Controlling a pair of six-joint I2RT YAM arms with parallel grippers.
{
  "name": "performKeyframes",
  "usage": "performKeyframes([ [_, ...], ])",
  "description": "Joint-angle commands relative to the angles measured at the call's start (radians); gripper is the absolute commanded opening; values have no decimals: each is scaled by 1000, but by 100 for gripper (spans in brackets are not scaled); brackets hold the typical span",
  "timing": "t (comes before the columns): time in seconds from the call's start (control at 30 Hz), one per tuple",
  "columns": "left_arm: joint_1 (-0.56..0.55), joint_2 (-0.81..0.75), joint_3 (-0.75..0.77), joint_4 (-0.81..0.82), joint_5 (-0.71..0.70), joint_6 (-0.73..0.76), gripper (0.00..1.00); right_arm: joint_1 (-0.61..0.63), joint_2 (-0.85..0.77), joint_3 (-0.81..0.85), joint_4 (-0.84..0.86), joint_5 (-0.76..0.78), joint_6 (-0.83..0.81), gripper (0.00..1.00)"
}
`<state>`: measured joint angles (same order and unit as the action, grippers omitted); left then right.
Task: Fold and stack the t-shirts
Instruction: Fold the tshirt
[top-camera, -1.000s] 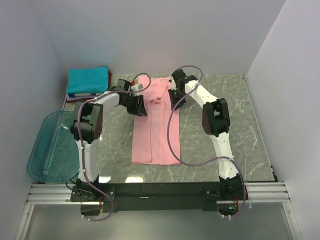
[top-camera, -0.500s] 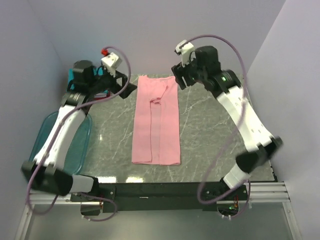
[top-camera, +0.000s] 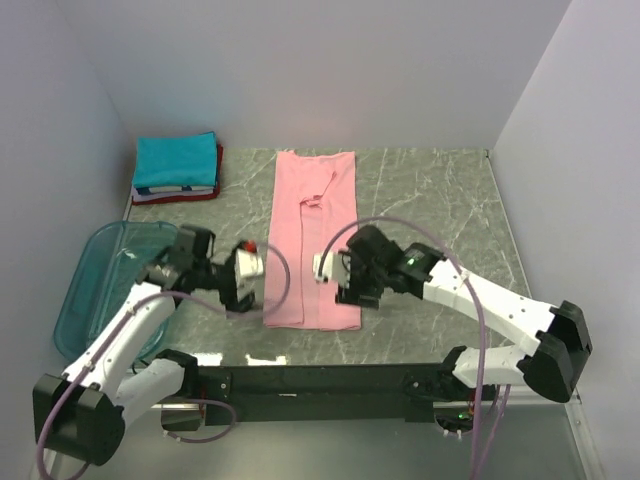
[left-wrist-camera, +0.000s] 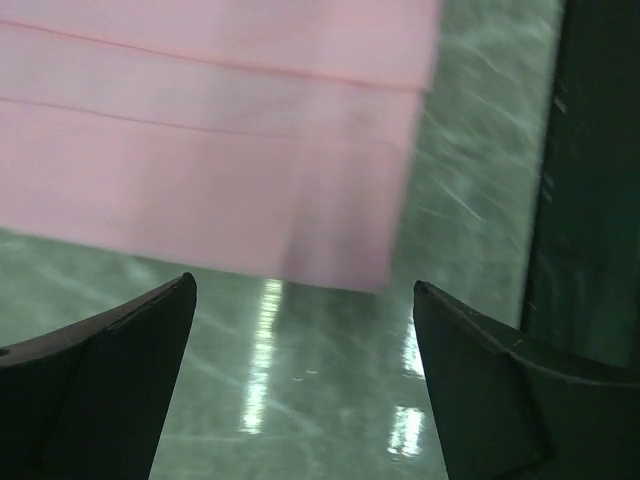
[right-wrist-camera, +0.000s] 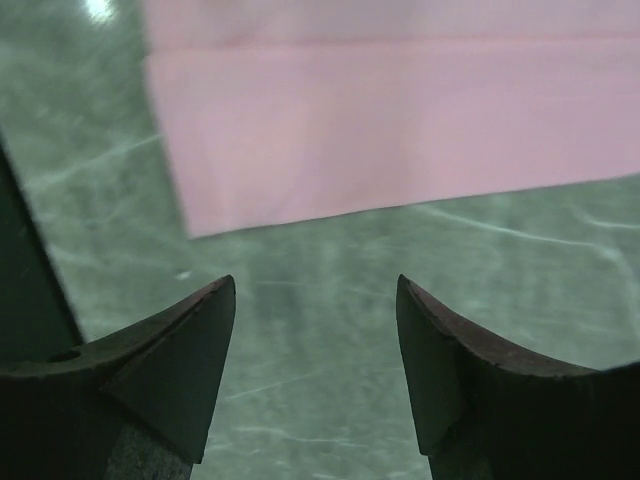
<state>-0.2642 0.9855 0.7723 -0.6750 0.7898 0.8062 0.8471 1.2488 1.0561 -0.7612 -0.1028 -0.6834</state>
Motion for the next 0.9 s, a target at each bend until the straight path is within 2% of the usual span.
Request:
performKeyframes([
  [0.0,-75,-117,-129,-69,16,246,95,38,-38,-97,23,-69,-35,71],
  [0.1,-139,-163,-228,14,-37,203,86,61,-38,-171,86,-89,-24,69],
  [0.13,-168,-169,-243,35,-55,194,79,70,-34,-191,106,-89,-21,67],
  [0.27,-237,-171,-303,113,-118,169,64,124,-35,-312,242,-69,-19,62],
  [0.43,-303,-133,-346,215,-179,163,61,188,-11,-392,364,-17,-15,60],
  [0.73,-400,-41,-399,382,-322,139,59,194,66,-487,513,66,-44,59],
  [0.87,-420,1,-413,417,-365,151,57,191,93,-502,533,81,-50,52],
])
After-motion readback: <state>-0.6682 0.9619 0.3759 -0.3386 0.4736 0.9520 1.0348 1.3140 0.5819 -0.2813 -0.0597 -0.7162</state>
